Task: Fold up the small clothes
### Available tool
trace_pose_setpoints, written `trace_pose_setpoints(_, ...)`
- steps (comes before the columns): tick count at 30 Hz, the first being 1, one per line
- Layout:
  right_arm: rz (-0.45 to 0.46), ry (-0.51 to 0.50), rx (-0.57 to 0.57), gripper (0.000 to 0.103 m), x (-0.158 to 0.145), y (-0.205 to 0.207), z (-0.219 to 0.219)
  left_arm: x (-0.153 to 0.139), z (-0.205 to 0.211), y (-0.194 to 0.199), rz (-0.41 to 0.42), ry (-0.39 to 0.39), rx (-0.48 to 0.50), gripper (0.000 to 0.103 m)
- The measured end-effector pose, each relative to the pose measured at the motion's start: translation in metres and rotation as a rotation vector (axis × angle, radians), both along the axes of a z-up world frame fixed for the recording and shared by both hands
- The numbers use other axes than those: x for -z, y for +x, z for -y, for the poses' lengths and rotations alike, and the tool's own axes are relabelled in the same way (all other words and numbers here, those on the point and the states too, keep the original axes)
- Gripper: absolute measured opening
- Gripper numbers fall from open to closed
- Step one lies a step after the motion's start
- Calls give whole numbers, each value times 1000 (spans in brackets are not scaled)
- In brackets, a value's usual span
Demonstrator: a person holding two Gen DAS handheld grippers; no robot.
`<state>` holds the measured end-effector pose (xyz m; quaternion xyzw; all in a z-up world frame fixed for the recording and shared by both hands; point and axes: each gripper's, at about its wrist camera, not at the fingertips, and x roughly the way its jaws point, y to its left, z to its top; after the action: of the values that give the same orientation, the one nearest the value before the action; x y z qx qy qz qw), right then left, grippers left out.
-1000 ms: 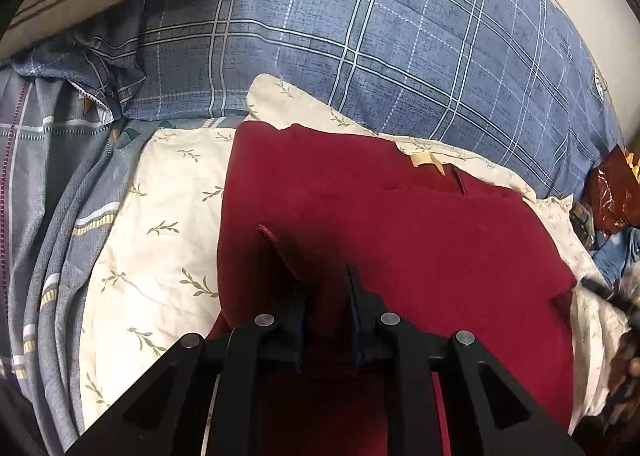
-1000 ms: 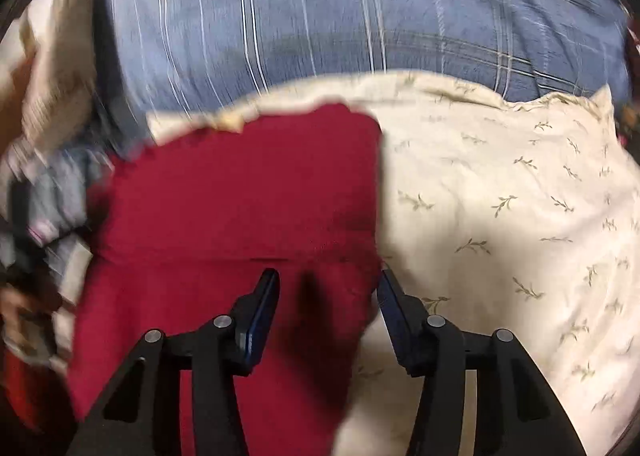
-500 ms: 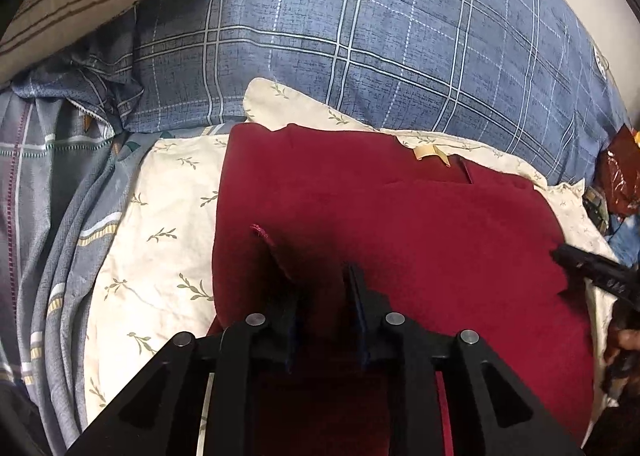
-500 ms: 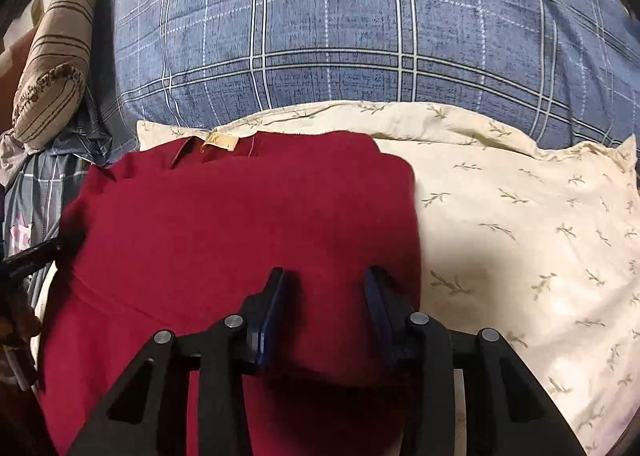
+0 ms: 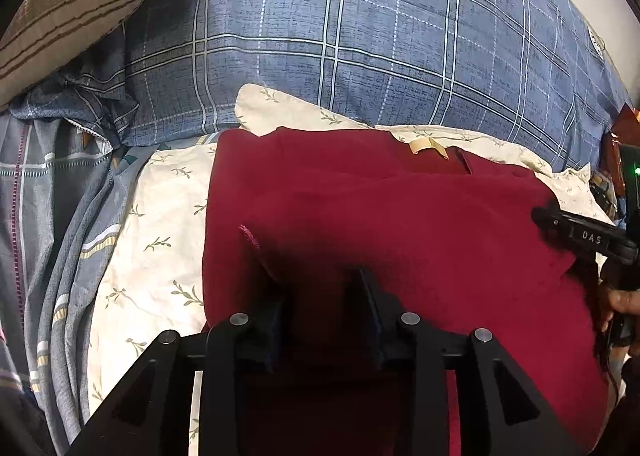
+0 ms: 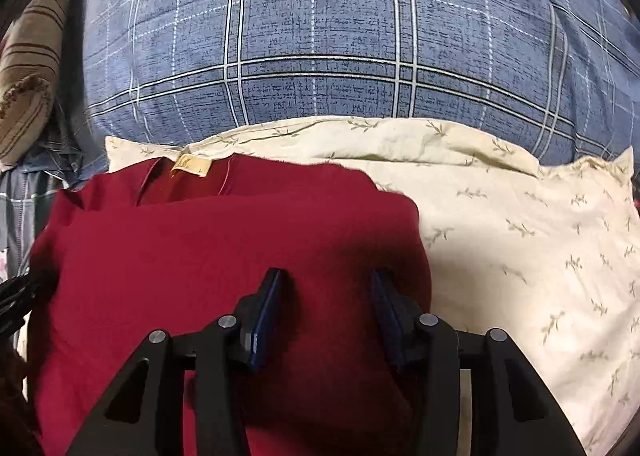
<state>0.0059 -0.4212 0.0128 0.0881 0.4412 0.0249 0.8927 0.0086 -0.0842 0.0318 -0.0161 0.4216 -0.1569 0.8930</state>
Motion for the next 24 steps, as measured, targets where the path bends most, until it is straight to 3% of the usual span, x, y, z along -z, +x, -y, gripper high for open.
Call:
trace_pose_setpoints(7, -23, 3, -17, 49, -16, -31, 6, 0, -1, 0, 0, -2, 0, 35)
trace_pose_setpoints(11, -32, 23, -18, 51, -7, -54, 15, 1, 0, 0, 2, 4, 1, 35)
trace_pose_setpoints(17, 25, 67, -21, 54, -2, -64, 19, 3, 2, -2, 15, 17, 2, 36)
trace_pose_setpoints(20, 78, 113, -27, 62, -2, -71, 23, 3, 0, -1, 9, 1, 6, 37)
trace_pose_setpoints(23, 87, 209, 60, 75, -2, -74, 43, 3, 1, 0, 6, -2, 14, 41)
trace_pose_setpoints(24, 80, 253, 77, 75, 0, -71, 50, 3, 1, -1, 8, 0, 16, 43)
